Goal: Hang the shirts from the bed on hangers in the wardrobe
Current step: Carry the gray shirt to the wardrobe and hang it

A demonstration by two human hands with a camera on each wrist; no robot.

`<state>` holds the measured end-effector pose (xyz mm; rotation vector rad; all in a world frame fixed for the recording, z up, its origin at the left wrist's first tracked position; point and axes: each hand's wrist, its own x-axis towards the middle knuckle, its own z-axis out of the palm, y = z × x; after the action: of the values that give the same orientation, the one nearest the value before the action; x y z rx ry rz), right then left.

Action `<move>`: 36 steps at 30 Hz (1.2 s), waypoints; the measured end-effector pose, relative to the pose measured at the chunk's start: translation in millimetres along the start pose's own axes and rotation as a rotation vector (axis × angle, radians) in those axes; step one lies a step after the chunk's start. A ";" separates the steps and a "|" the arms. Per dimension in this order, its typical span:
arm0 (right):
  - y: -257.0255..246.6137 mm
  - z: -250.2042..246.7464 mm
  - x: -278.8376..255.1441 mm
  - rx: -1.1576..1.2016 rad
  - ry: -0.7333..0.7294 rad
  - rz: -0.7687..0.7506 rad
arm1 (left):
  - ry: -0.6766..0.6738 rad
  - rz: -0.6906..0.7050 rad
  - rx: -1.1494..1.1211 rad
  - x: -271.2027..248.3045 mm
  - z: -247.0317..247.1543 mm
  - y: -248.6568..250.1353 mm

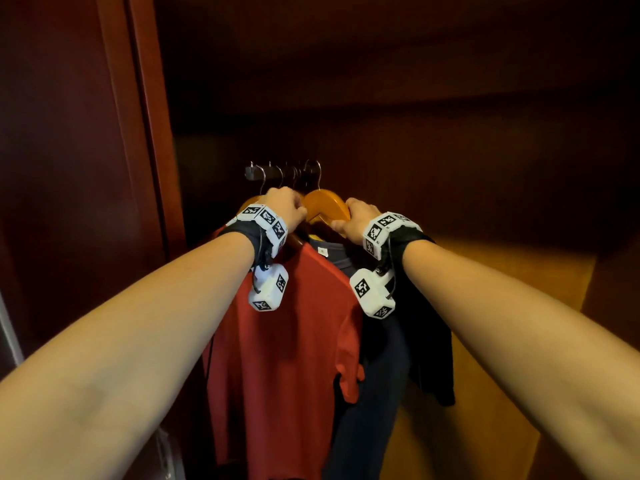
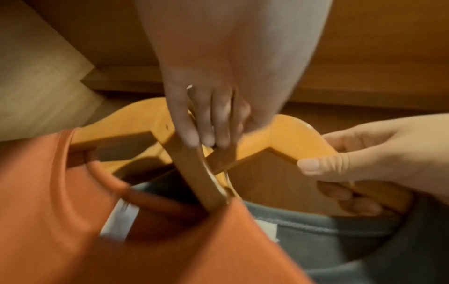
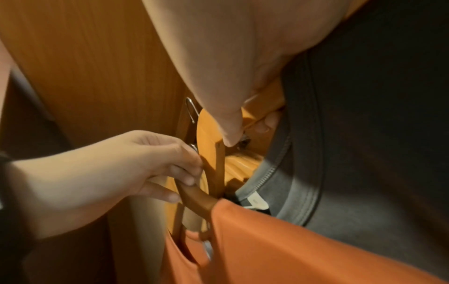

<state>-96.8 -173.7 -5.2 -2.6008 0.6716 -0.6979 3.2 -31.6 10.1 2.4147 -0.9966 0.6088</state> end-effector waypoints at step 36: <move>-53.4 80.6 55.8 0.103 -0.238 0.005 | 0.290 -0.160 -0.160 45.6 0.4 -58.3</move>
<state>8.2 -141.8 -25.8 -2.5311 0.5539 -0.4007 75.4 -19.2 21.0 2.1639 -0.6962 0.7635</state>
